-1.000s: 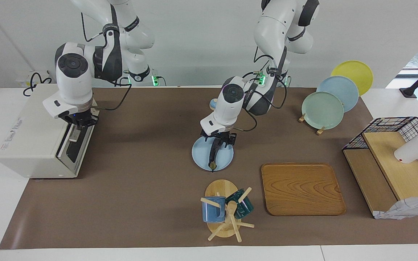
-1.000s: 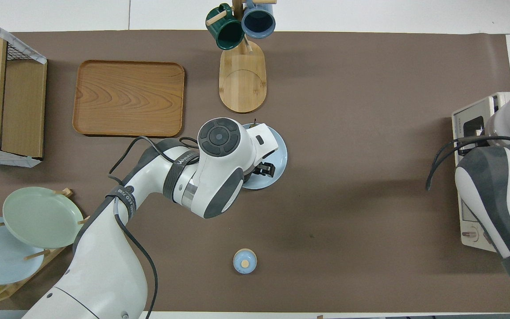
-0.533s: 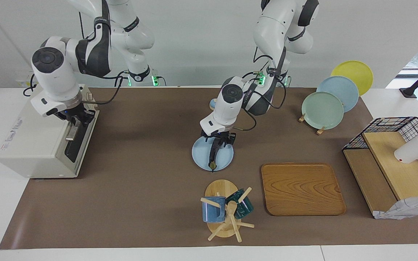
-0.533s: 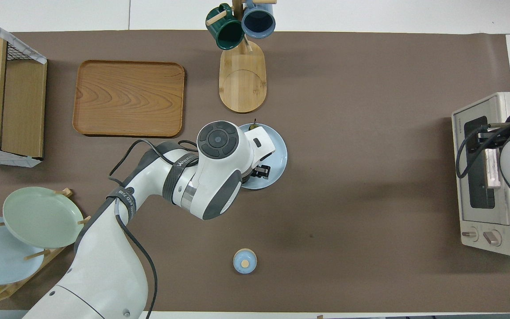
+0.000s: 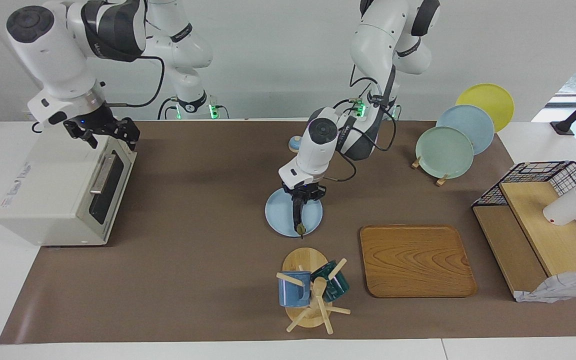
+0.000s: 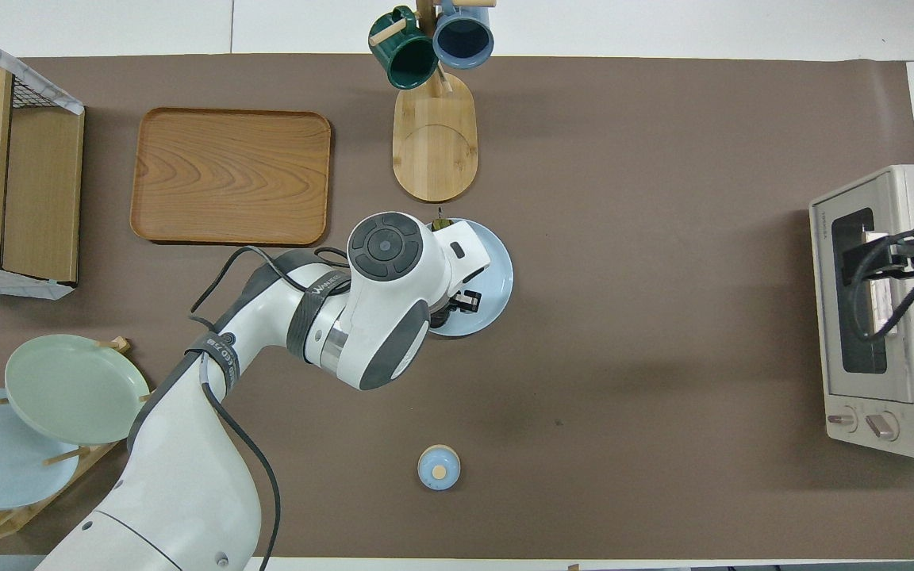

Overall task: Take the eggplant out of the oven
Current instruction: 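Carry the eggplant with the left gripper toward the wooden tray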

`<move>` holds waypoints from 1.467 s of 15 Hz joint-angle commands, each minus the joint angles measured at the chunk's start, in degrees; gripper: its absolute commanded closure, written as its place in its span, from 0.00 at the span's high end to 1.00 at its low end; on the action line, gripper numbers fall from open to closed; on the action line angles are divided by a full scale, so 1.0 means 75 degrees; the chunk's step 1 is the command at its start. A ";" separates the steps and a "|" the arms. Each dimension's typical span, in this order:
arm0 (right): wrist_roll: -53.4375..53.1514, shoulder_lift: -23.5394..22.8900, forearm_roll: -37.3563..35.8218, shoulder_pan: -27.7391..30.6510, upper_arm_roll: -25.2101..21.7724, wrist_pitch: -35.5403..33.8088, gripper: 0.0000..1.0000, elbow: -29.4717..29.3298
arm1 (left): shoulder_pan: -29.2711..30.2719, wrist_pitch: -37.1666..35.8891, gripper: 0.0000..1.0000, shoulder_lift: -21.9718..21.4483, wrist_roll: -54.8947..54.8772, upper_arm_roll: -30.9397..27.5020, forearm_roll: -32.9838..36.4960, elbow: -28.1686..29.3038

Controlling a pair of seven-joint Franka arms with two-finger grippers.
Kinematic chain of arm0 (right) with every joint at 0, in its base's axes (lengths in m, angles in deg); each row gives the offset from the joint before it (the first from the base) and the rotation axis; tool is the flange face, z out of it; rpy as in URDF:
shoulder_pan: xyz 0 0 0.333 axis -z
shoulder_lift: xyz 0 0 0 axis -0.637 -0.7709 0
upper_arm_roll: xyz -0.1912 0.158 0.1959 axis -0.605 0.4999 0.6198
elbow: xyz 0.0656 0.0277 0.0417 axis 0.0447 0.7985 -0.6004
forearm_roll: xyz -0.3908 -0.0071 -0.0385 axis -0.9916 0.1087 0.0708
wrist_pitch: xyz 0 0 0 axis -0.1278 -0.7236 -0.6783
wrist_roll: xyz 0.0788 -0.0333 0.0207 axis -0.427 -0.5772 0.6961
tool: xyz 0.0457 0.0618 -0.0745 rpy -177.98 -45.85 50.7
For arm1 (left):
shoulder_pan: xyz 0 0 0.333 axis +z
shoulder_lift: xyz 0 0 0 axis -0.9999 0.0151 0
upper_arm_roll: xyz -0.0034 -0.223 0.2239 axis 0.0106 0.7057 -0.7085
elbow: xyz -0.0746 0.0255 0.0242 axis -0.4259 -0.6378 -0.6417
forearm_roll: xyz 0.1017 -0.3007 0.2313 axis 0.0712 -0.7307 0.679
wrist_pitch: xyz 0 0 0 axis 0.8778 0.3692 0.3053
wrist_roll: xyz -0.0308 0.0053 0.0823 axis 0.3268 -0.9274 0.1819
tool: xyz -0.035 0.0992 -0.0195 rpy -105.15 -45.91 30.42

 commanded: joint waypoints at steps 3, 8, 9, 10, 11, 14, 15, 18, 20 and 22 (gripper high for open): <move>0.0192 0.0200 0.0239 0.0028 -0.0106 -0.0417 1.00 0.0021 | 0.0451 -0.0931 0.00 -0.0505 -0.0009 -0.0071 -0.0089 -0.0416; 0.0216 -0.0057 0.0518 -0.0523 -0.0937 -0.0159 1.00 -0.0399 | 0.1716 -0.2444 0.00 -0.0459 -0.0488 -0.0059 -0.0042 -0.1834; 0.0216 -0.0150 0.0613 -0.0534 -0.0985 -0.0147 1.00 -0.0575 | 0.2020 -0.2503 0.00 -0.0378 -0.0640 -0.0059 -0.0042 -0.1894; 0.0216 -0.0233 0.0637 -0.0546 -0.0997 -0.0112 1.00 -0.0762 | 0.2243 -0.2516 0.00 -0.0319 -0.0770 -0.0059 -0.0031 -0.1976; 0.0216 -0.0315 0.0649 -0.0558 -0.1020 -0.0123 1.00 -0.0950 | 0.2501 -0.2504 0.00 -0.0272 -0.0980 -0.0059 -0.0042 -0.2058; 0.0216 -0.0479 0.0649 -0.0745 -0.1160 -0.0182 1.00 -0.1280 | 0.3239 -0.2516 0.00 -0.0236 -0.1683 -0.0059 -0.0007 -0.2071; 0.0216 -0.0422 0.0638 -0.0757 -0.1242 -0.0159 1.00 -0.1129 | 0.3497 -0.2481 0.00 -0.0201 -0.1929 -0.0059 -0.0007 -0.2071; 0.0262 -0.0327 0.0649 -0.0745 -0.1325 -0.0369 1.00 -0.0975 | 0.3931 -0.2492 0.00 0.0347 -0.2283 -0.0071 -0.0019 -0.2548; 0.0286 -0.0234 0.0649 -0.0745 -0.1348 -0.0300 1.00 -0.0765 | 0.4038 -0.2341 0.00 0.0805 -0.2283 -0.0071 0.0098 -0.2820; 0.0356 -0.0222 0.0707 -0.0745 -0.1337 -0.0253 1.00 -0.0741 | 0.4214 -0.2107 0.00 0.1110 -0.2283 -0.0071 0.0215 -0.2914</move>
